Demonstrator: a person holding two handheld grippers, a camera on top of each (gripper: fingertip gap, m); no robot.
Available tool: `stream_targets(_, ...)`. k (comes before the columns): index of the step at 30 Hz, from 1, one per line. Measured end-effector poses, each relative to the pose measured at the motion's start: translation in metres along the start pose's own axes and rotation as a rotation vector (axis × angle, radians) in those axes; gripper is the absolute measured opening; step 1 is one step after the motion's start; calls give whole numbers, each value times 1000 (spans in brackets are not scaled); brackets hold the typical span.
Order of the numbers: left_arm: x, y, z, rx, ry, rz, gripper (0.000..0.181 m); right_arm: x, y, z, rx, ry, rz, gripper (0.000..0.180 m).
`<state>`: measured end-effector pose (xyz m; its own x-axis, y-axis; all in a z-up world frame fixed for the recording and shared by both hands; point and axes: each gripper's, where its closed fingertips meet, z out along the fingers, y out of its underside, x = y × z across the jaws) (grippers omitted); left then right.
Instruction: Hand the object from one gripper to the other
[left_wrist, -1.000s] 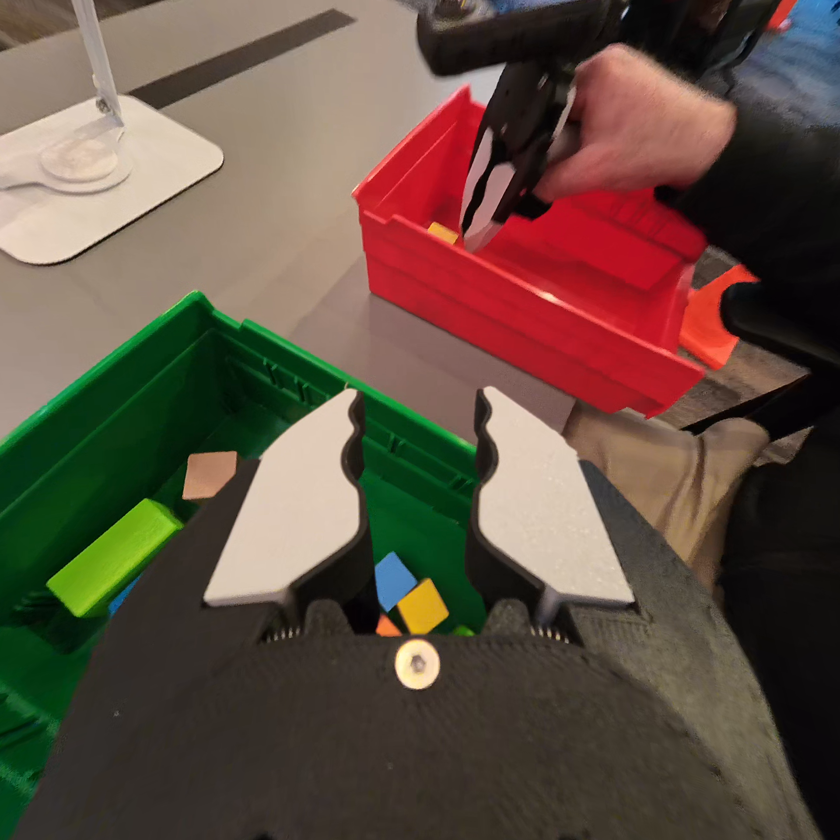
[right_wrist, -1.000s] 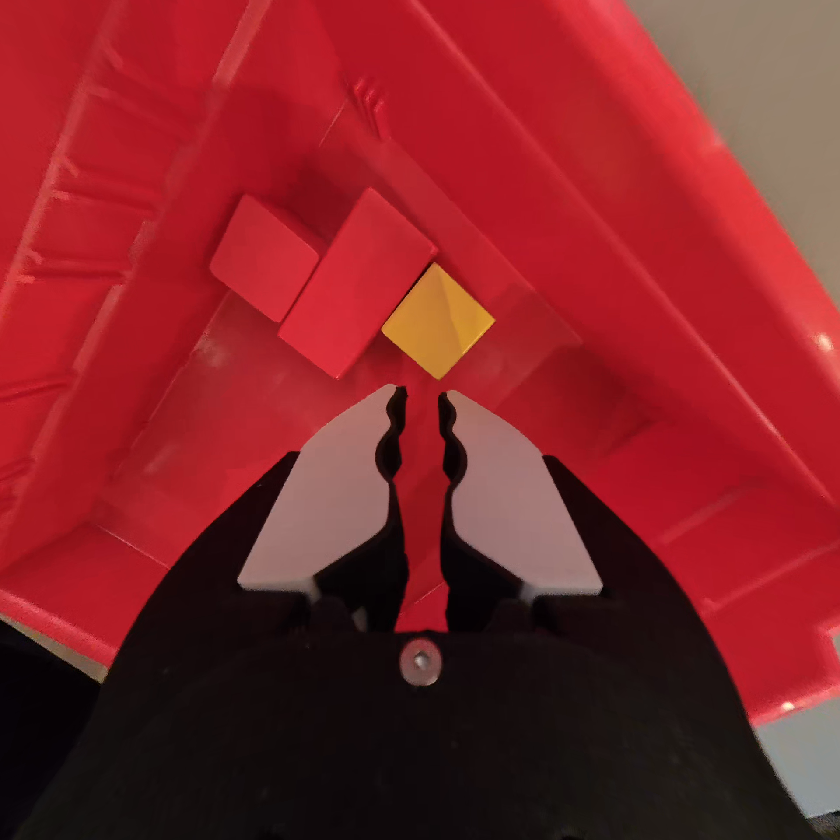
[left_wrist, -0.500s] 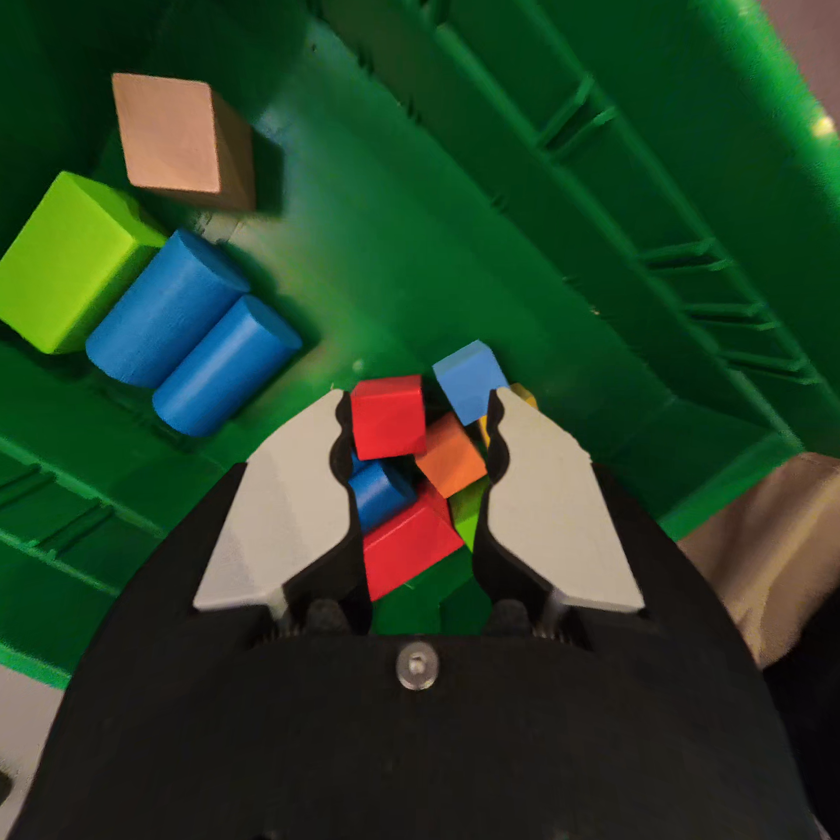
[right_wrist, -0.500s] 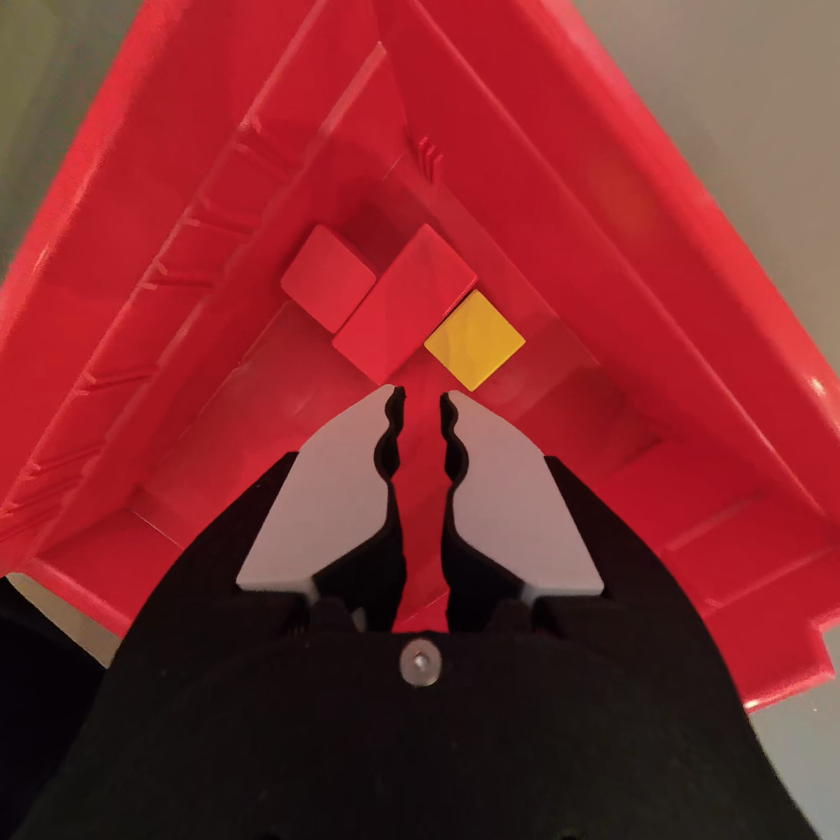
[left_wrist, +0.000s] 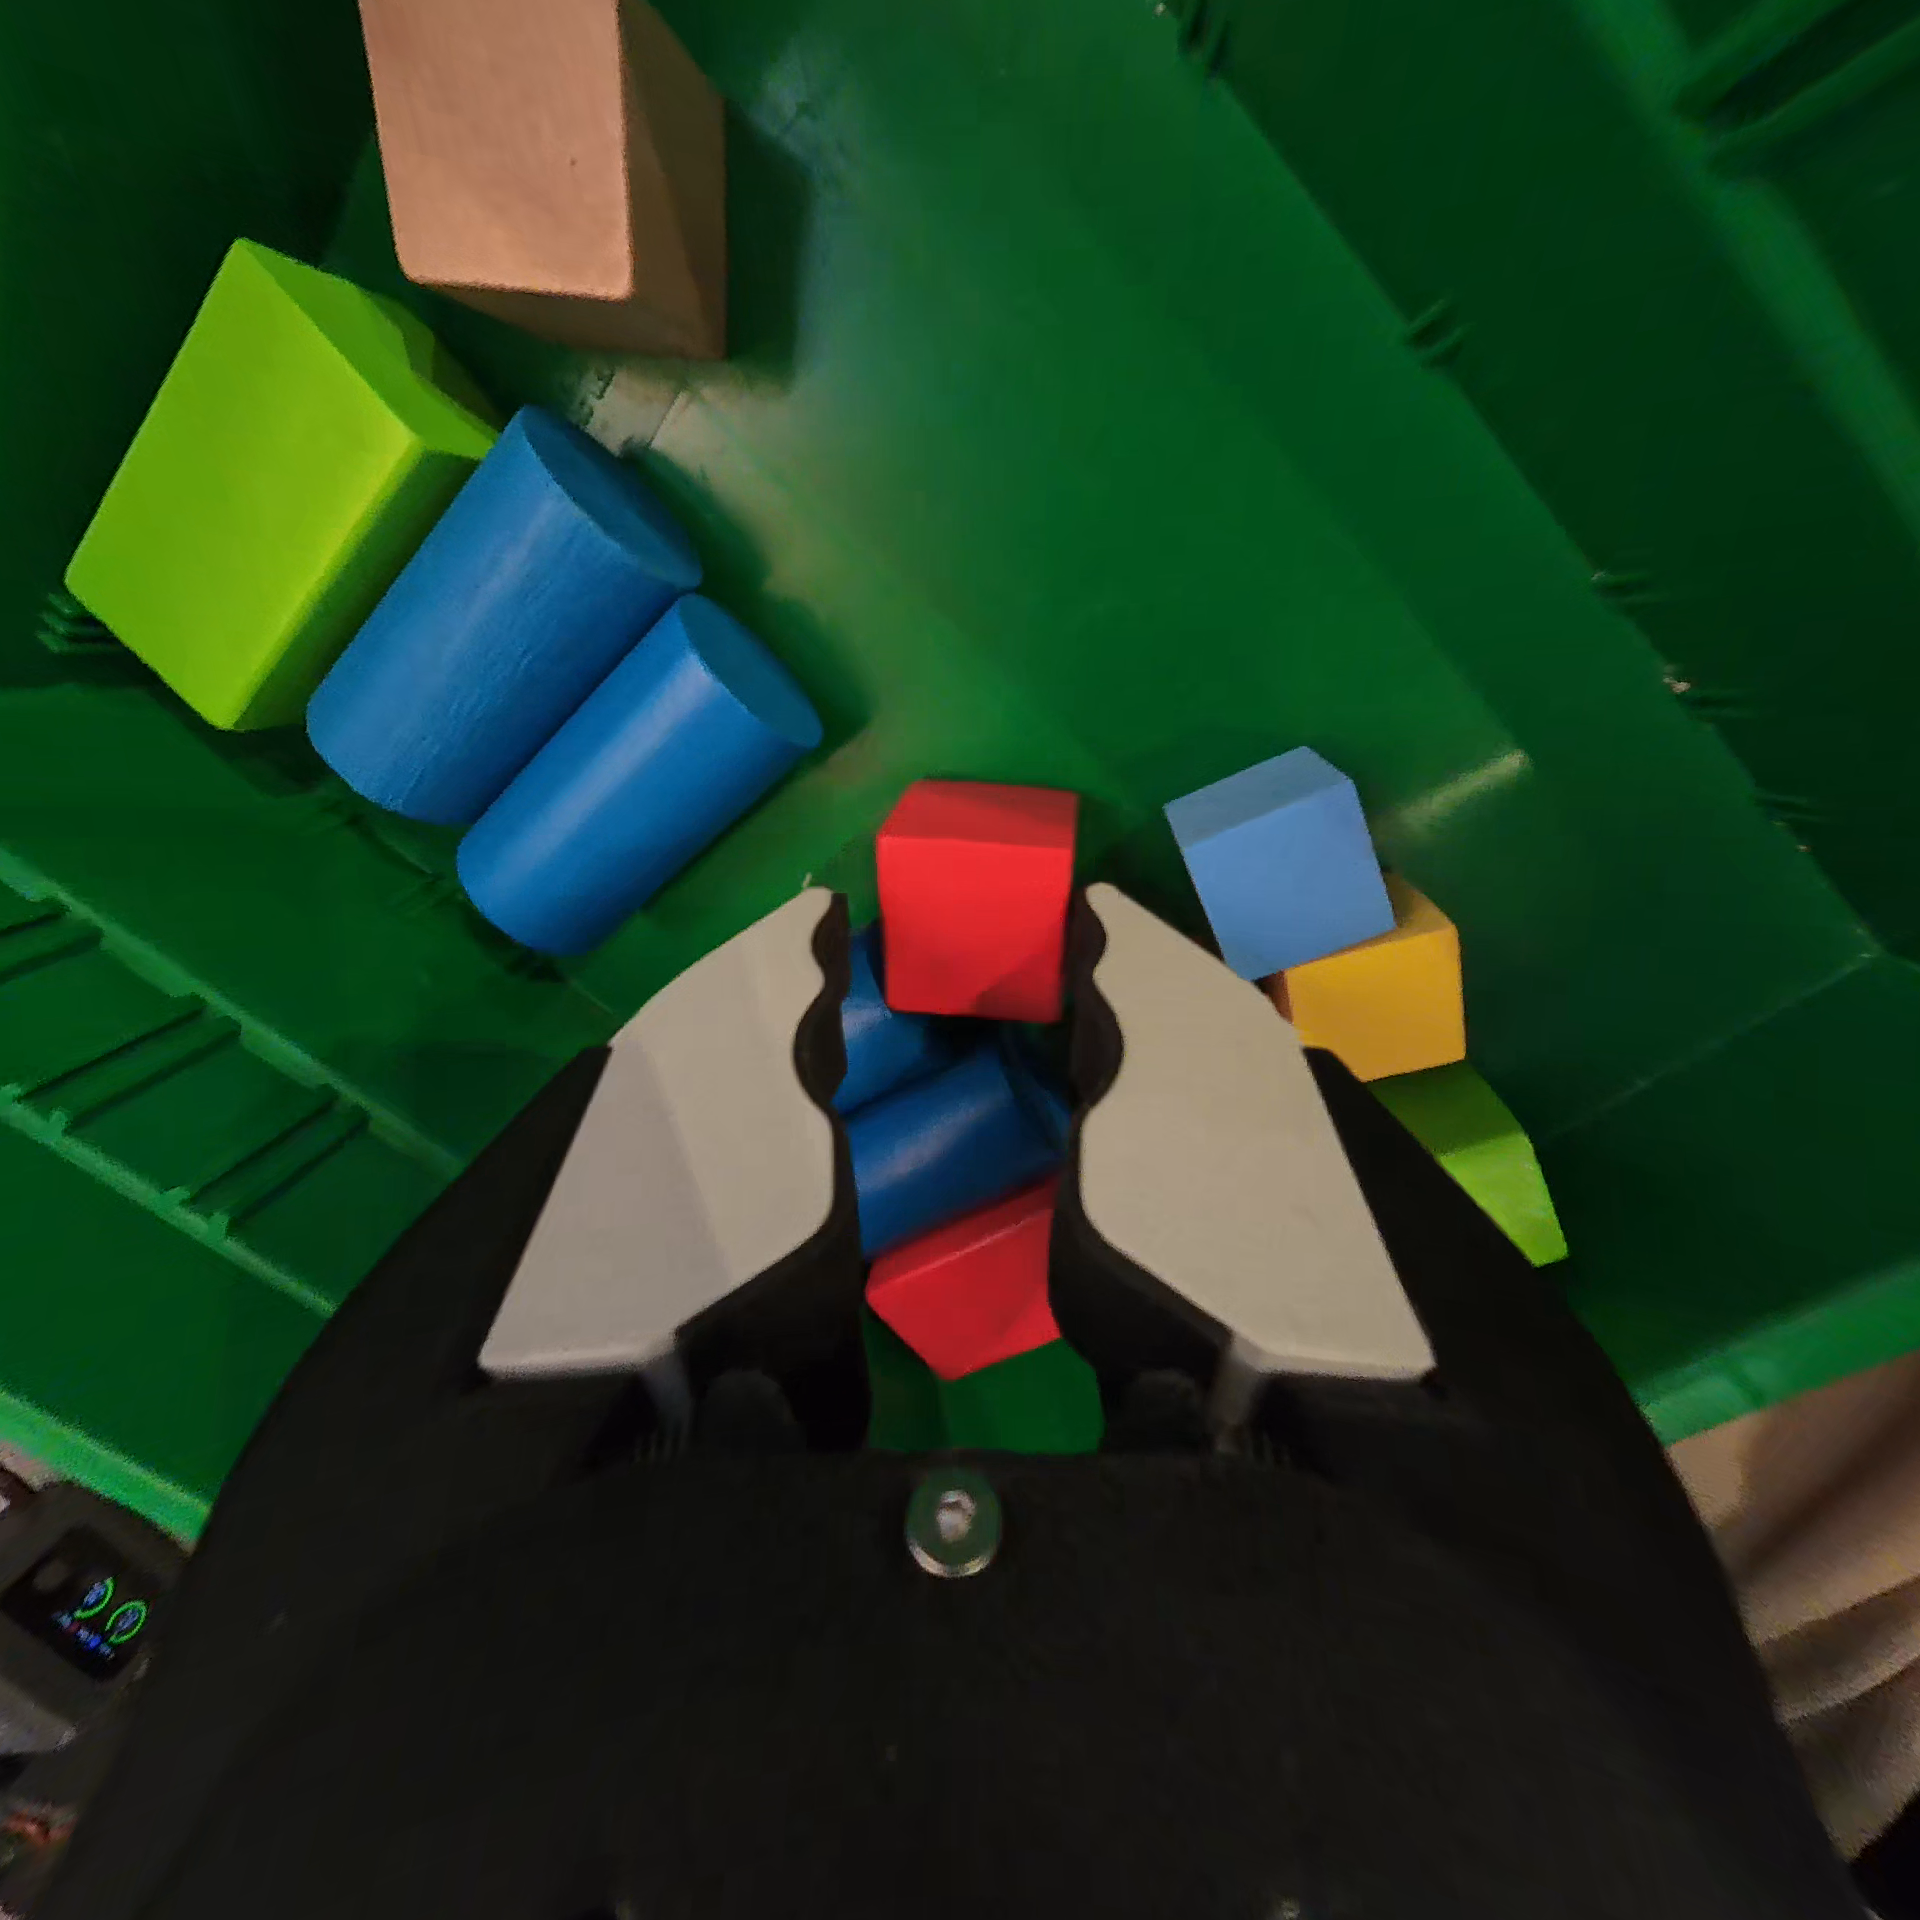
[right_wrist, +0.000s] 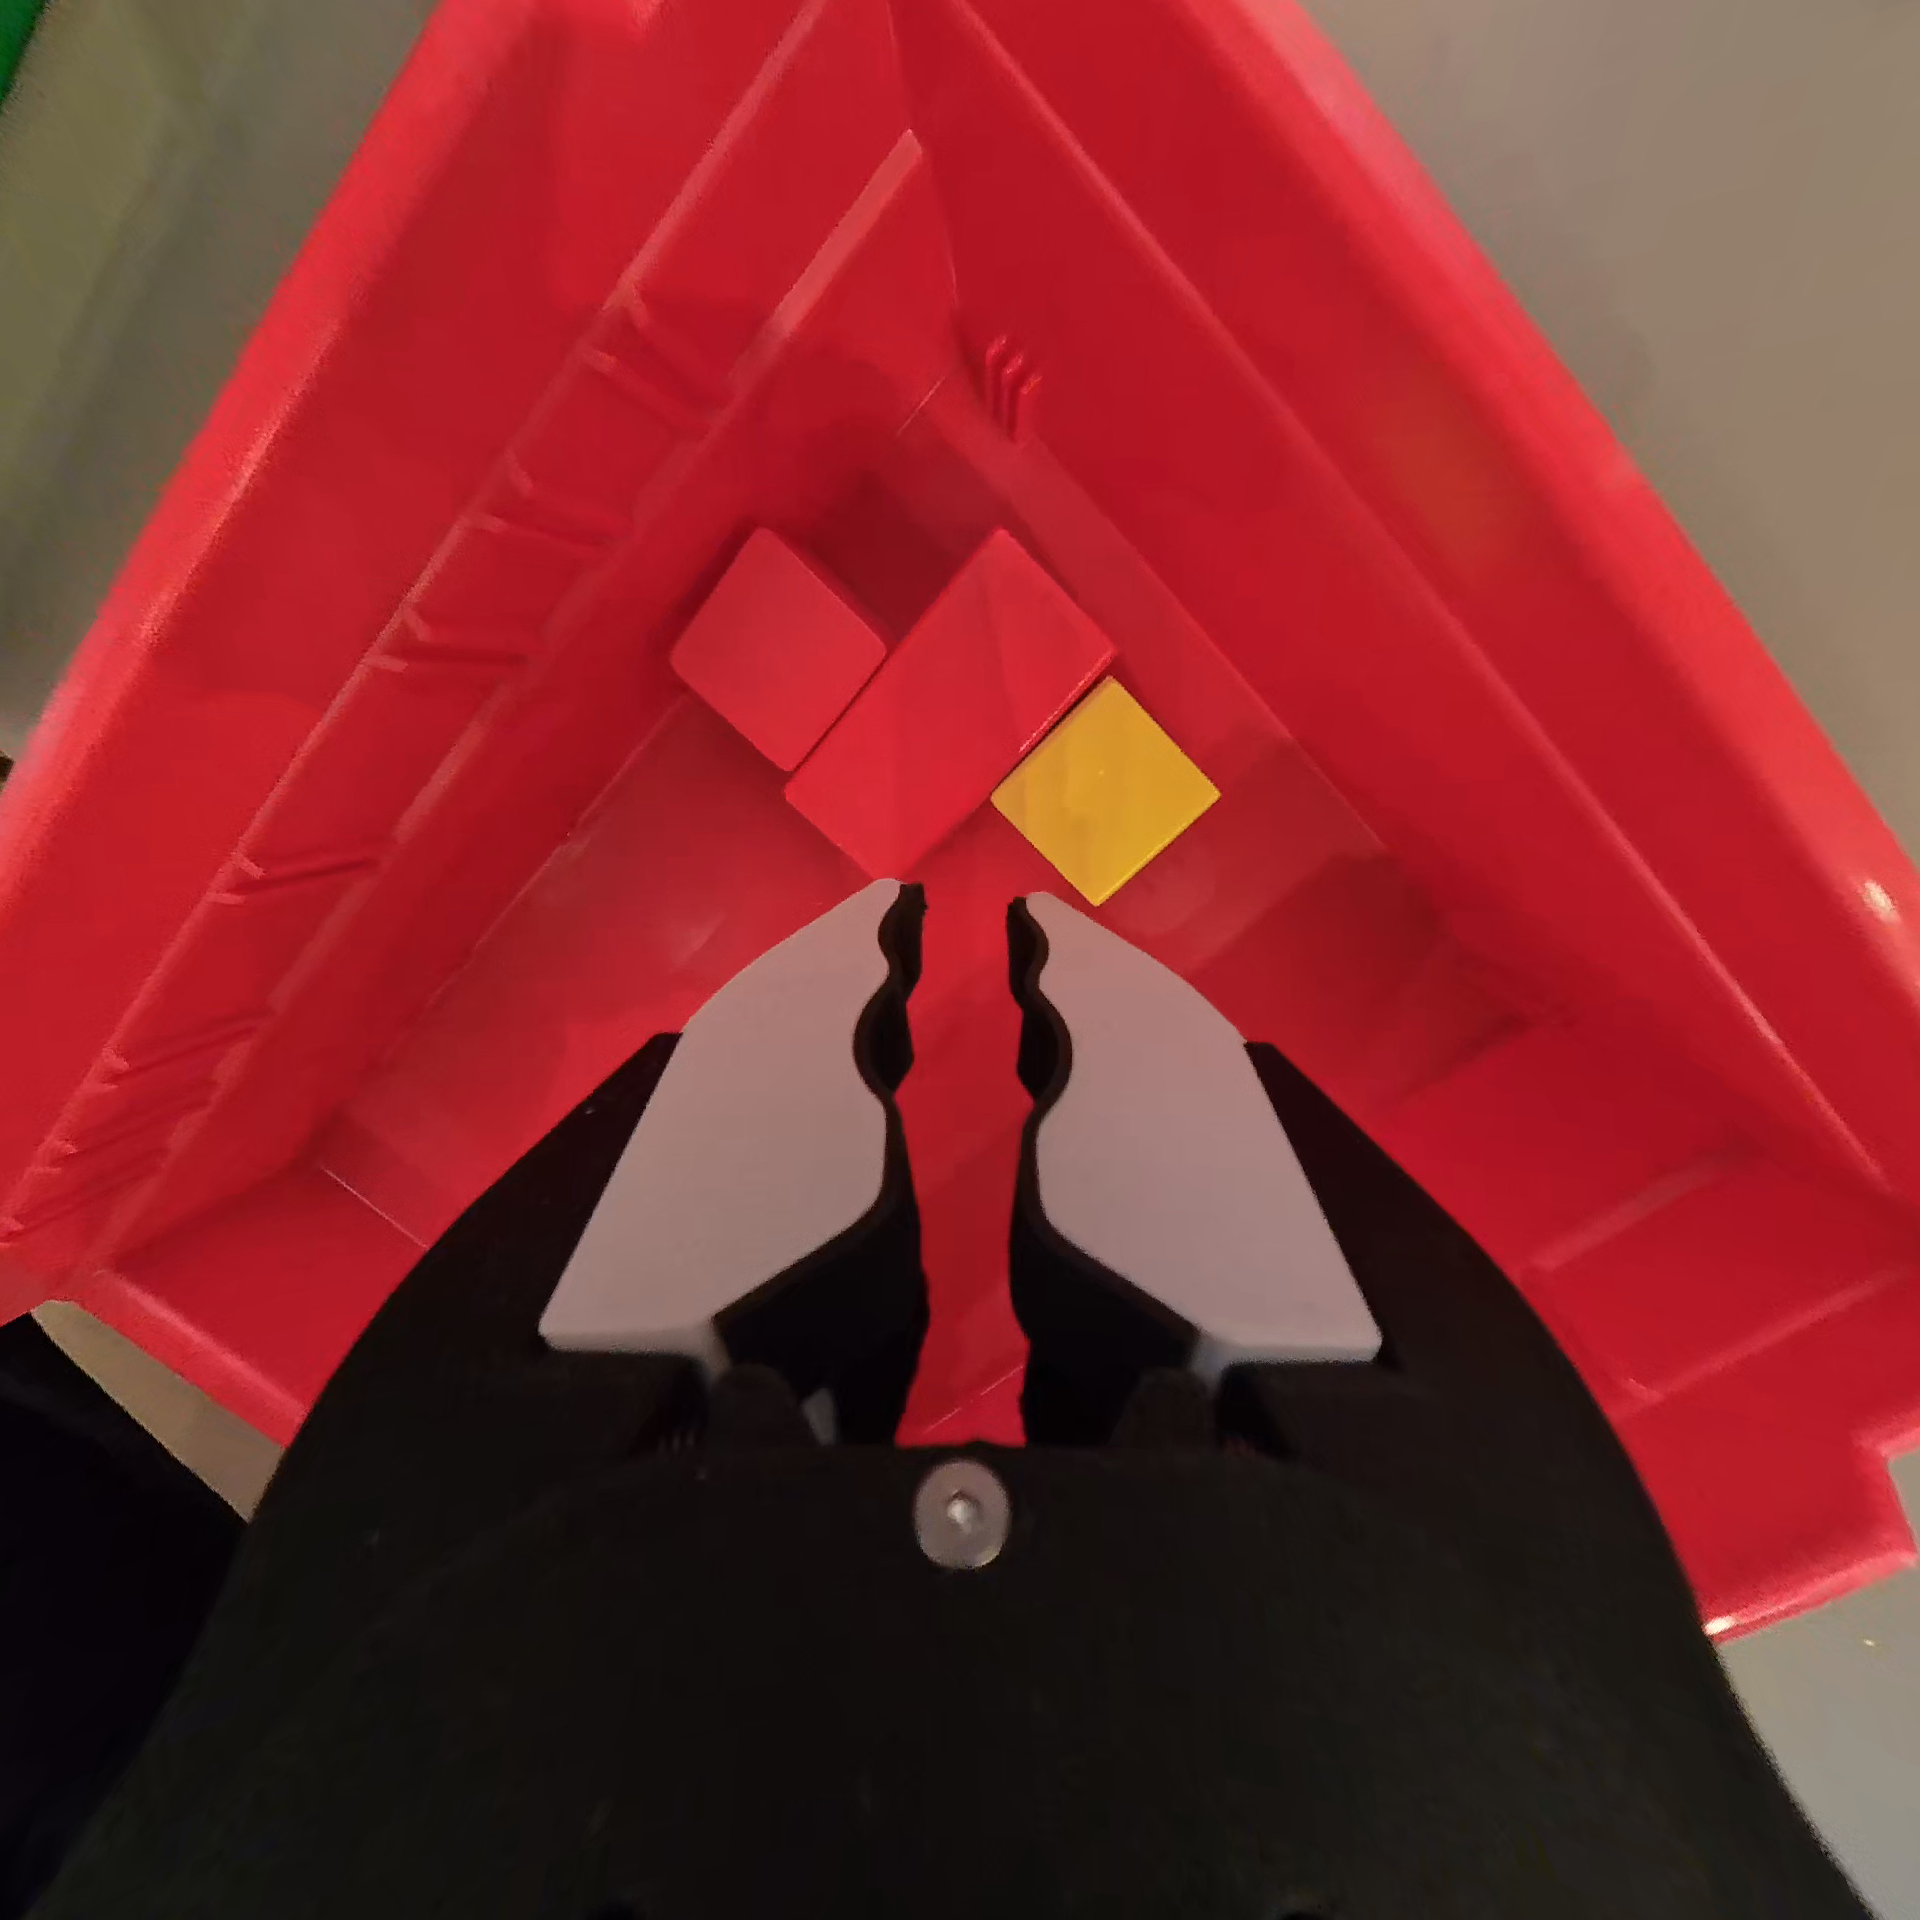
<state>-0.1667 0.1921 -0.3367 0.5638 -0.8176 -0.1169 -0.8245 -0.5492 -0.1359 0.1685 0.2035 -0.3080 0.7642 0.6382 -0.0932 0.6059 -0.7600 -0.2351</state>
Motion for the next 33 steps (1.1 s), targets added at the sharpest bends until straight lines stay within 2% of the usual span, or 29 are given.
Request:
stream_targets(1,1,-1,0,10,10,1,33,0,0,0,0,2,-2,15)
stream_targets(6,-5,-6,-3,44,-15,-3,33,-3,-5,-8,33,-1,-8,16)
stream_targets(10,-6,-20,-23,162,7,-18,33,-17,-26,-33,163,-31,-44,20)
stream_targets(16,26,-65,-92,521,174,40,33,-89,-68,-89,425,-165,-280,34)
stream_targets(21,71,-93,-151,752,305,133,33,-162,-83,-108,532,-319,-471,41)
stream_targets(26,106,-102,-176,823,376,204,34,-200,-89,-119,617,-460,-530,43)
stream_targets(33,126,-107,-190,870,410,258,33,-217,-84,-128,642,-614,-547,34)
